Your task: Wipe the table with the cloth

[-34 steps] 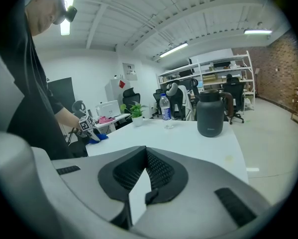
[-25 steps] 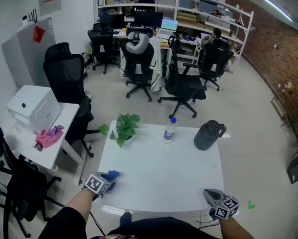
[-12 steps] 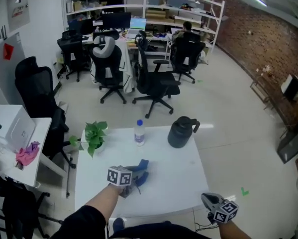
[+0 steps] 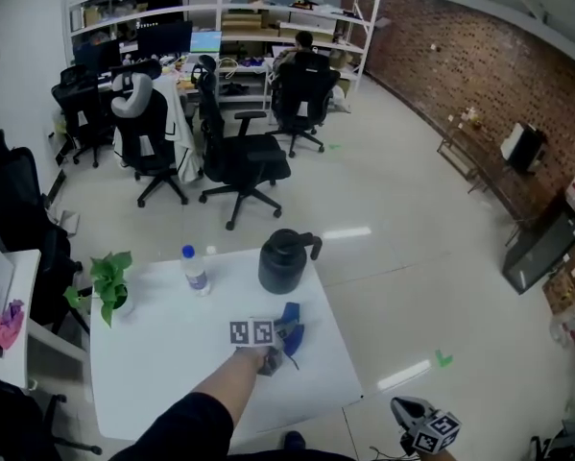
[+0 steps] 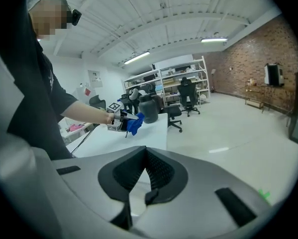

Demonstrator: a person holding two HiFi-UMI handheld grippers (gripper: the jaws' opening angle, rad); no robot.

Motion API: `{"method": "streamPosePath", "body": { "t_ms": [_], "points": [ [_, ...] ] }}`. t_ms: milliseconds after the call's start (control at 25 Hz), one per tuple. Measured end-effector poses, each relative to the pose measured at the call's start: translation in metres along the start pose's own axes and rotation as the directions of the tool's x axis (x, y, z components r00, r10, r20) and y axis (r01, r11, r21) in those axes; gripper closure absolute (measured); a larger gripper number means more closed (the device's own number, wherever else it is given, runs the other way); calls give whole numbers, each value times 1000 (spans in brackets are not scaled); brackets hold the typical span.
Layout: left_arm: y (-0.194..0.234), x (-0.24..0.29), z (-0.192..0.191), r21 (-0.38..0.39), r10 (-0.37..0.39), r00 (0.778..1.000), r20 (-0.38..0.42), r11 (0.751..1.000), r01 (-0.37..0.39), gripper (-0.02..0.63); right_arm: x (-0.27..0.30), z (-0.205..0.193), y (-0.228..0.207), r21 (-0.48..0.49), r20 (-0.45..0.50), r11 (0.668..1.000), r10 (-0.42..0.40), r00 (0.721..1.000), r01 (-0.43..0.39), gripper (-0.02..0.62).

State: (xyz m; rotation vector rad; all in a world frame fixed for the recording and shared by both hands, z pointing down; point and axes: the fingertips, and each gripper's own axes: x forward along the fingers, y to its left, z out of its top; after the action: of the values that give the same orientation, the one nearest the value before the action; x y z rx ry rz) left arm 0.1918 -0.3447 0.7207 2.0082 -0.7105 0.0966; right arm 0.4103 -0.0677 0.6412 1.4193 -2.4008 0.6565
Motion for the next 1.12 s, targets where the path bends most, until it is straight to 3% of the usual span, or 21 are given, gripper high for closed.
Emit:
{"method": "streamPosePath", "body": {
  "t_ms": [280,520,800,1120],
  "points": [
    [-5,97,-25,-14,118,985,-125,993,-121,517,-26,-20,-34,41,-28,998,-40,999,41,583],
    [9,133,-37,-28,238,958,-160,969,-245,523,-35,-29,-52,47,-45,998,-49,998,51,583],
    [12,123,-34,-74,232,963,-138,967,-244,528,-38,-25,-63,51,-30,997,-53,998,54,583],
    [48,66,-20,-85,275,956,-104,955,-284,528,-24,-24,-54,34,-23,999,-38,999,39,583]
  ]
}}
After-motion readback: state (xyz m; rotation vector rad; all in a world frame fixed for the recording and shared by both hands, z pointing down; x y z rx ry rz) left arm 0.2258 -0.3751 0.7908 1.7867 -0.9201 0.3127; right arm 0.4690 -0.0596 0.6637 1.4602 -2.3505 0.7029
